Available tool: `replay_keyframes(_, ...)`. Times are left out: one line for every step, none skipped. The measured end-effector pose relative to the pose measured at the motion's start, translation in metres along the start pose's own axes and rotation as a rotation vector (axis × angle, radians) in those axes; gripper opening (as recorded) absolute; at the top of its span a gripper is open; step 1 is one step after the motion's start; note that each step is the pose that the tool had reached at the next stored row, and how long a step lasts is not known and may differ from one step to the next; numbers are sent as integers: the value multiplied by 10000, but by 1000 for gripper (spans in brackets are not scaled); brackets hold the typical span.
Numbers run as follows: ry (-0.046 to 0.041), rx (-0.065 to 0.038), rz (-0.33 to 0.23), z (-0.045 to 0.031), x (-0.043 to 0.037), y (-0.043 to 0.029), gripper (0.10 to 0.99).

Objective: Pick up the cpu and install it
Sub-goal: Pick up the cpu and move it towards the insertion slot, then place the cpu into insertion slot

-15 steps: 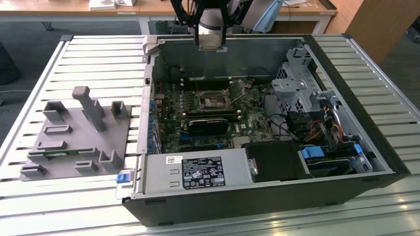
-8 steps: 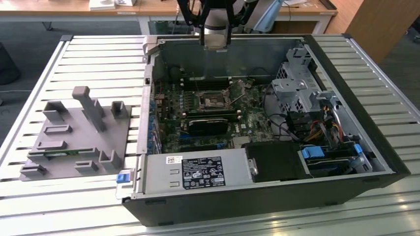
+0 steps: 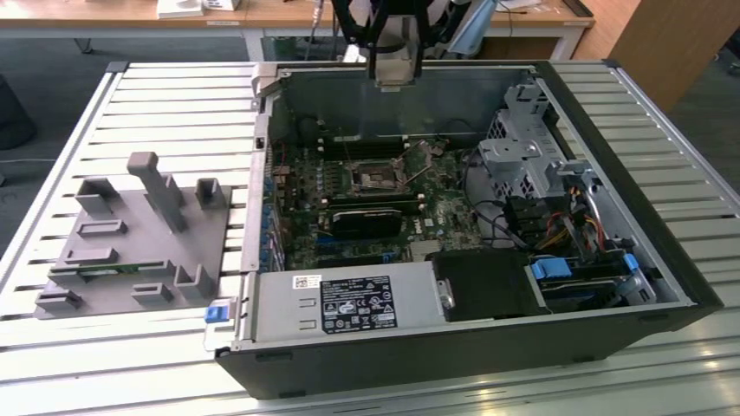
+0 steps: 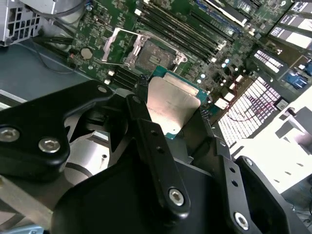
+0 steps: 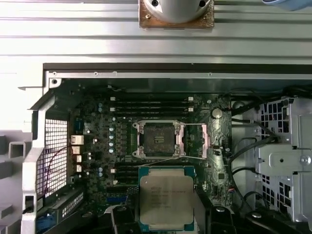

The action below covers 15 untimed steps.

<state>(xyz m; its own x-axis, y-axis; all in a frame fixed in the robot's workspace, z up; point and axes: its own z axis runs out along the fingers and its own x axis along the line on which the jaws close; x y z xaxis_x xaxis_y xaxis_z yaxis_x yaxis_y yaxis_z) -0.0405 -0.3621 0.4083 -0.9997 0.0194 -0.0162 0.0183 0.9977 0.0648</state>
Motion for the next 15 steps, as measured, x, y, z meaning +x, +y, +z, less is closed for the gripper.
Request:
replay_keyframes(-1, -1, 1, 2, -23, 10, 533)
replay_keyframes(-1, -1, 0, 4, -46, 18, 533)
replay_keyframes(-1, -1, -1, 6, -68, 27, 533)
replay_keyframes(0, -1, -1, 7, -86, 34, 533)
replay_keyframes(0, -1, -1, 9, -102, 40, 533)
replay_keyframes(0, 0, -2, 10, -117, 50, 533)
replay_keyframes(-1, 1, 0, 12, -132, 63, 533)
replay_keyframes(-2, 3, -1, 13, -147, 75, 533)
replay_keyframes(0, 13, -1, 13, -153, 79, 533)
replay_keyframes(-1, 29, 0, 13, -156, 80, 533)
replay_keyframes(-1, 29, 2, 13, -157, 79, 533)
replay_keyframes(-1, 30, 2, 13, -157, 79, 533)
replay_keyframes(-1, 30, 2, 13, -157, 79, 533)
replay_keyframes(-1, 30, 3, 14, -158, 79, 533)
replay_keyframes(-3, 30, 28, 14, -158, 80, 533)
